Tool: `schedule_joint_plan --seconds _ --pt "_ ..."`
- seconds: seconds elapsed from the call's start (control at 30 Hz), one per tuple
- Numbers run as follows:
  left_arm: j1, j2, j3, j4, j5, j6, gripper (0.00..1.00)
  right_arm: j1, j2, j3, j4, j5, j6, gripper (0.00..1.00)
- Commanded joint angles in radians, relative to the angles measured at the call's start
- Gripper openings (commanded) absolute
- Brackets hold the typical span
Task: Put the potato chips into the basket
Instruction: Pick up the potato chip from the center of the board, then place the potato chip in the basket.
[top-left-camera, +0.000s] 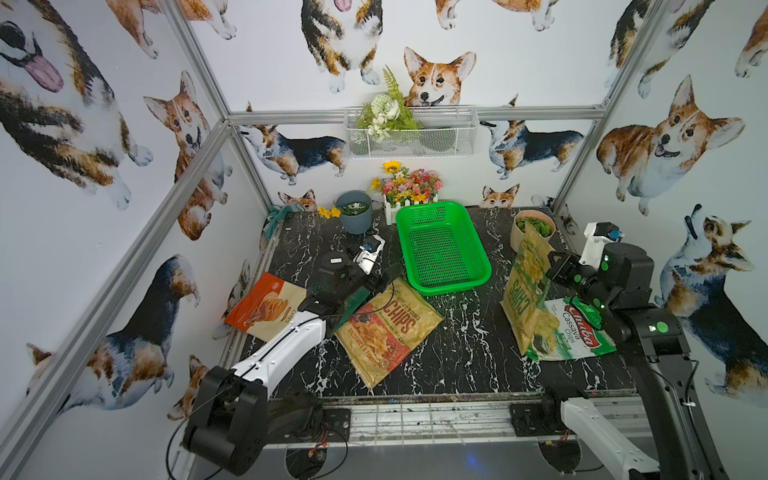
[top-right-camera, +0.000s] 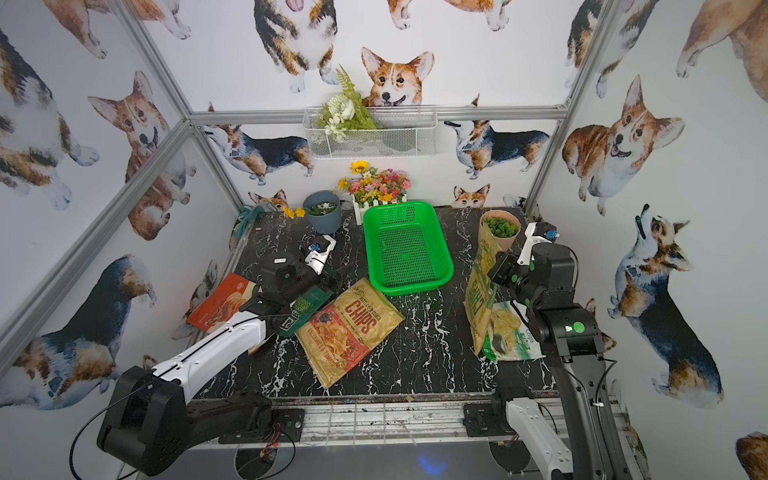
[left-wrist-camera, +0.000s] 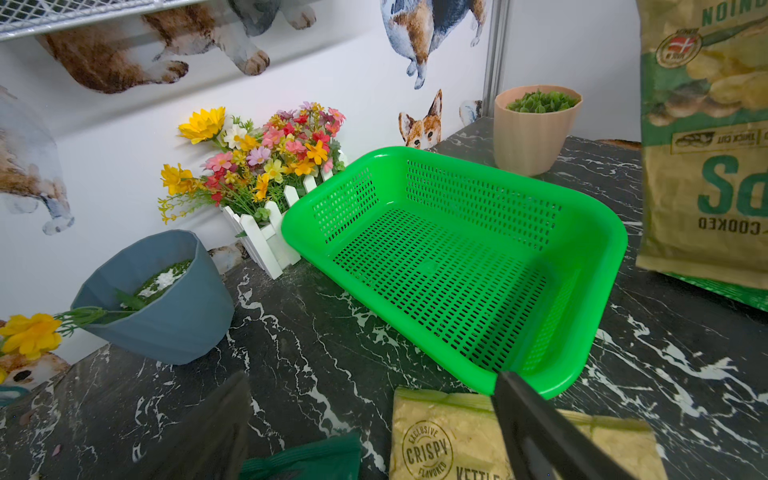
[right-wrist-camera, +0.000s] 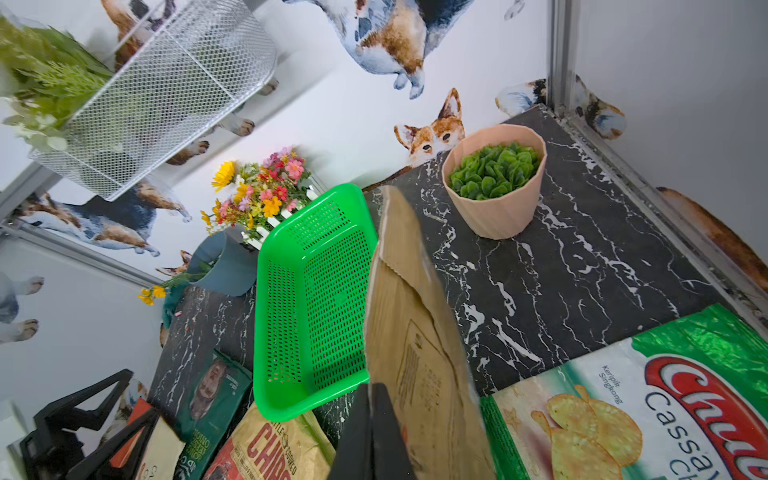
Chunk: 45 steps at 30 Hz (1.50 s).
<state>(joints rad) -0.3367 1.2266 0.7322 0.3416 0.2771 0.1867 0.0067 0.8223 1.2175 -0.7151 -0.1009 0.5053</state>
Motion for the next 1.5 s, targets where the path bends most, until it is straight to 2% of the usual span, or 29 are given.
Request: schedule_joint_plan --seconds 0.0,0.23,0.4,0.47,0.6,0.83,1.13,1.33,1.47 --pt "-0.001 -0.016 0.018 0.049 0.016 -0.008 0.95 0.003 0.039 0.084 0.024 -0.087 -0.028 0.0" --pt "-0.001 -0.038 0.004 0.055 0.008 0.002 0.95 0.004 0.15 0.31 -0.017 -0.169 -0.075 0.0" --pt "-0.001 -0.052 -0.054 0.074 -0.062 0.055 0.95 0.015 0.234 0.386 0.081 -0.363 -0.063 0.0" --pt "-0.001 -0.062 -0.077 0.111 -0.127 0.074 0.95 0.062 0.276 0.395 0.146 -0.419 -0.048 0.0" --pt "0.014 -0.079 -0.116 0.168 -0.21 0.107 0.96 0.208 0.387 0.425 0.209 -0.42 -0.086 0.0" --pt "0.036 -0.097 -0.136 0.195 -0.274 0.135 0.97 0.269 0.575 0.432 0.223 -0.52 -0.176 0.0" --pt "0.043 -0.087 -0.131 0.211 -0.269 0.137 0.97 0.268 0.85 0.661 0.04 -0.547 -0.354 0.0" --pt "0.043 -0.088 -0.132 0.208 -0.274 0.146 0.98 0.265 1.068 0.882 -0.164 -0.638 -0.483 0.0" --pt "0.044 -0.085 -0.132 0.208 -0.273 0.146 0.98 0.26 1.11 0.906 -0.148 -0.703 -0.491 0.0"
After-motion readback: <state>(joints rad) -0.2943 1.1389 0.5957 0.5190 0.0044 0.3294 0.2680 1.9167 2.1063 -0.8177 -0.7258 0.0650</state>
